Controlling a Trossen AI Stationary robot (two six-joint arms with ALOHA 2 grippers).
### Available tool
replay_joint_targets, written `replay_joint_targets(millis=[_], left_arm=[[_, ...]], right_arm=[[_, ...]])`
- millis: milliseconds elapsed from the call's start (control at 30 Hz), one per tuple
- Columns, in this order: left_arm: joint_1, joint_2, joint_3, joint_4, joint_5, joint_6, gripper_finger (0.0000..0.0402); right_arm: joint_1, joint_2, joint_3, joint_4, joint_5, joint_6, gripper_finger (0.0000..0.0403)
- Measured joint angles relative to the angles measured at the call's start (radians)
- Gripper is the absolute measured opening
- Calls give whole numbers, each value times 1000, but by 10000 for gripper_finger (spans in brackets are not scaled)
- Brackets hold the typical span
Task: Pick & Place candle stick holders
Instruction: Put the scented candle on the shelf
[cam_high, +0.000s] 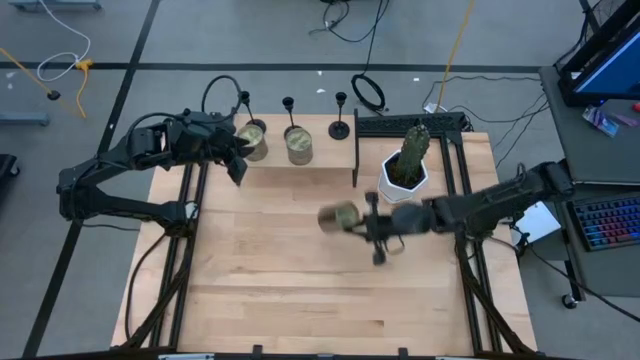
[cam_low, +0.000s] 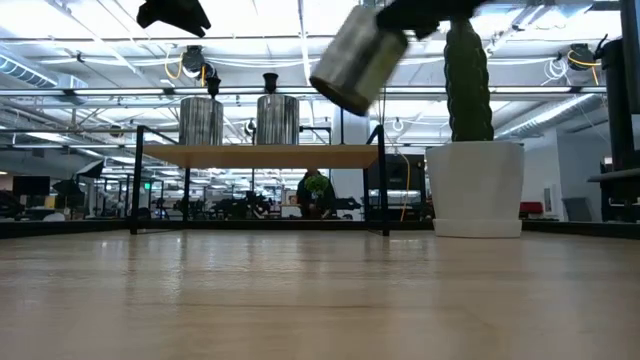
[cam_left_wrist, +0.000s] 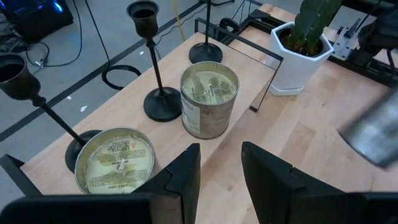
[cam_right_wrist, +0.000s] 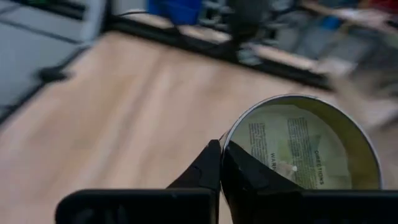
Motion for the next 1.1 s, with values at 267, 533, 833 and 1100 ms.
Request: replay_joint_targets(millis=[267, 533, 833, 1100], left_arm=[[0, 0, 0, 5, -1, 52, 124], [0, 1, 0, 6, -7, 80, 124], [0, 1, 0, 4, -8, 102, 124], [0, 1, 0, 4, -8, 103, 124]], right_arm=[[-249, 117, 337, -249, -138, -137, 2], [-444, 321, 658, -633, -159, -192, 2], [-578, 369, 675, -703, -158, -106, 8], [-606, 367, 675, -719, -160, -112, 10]])
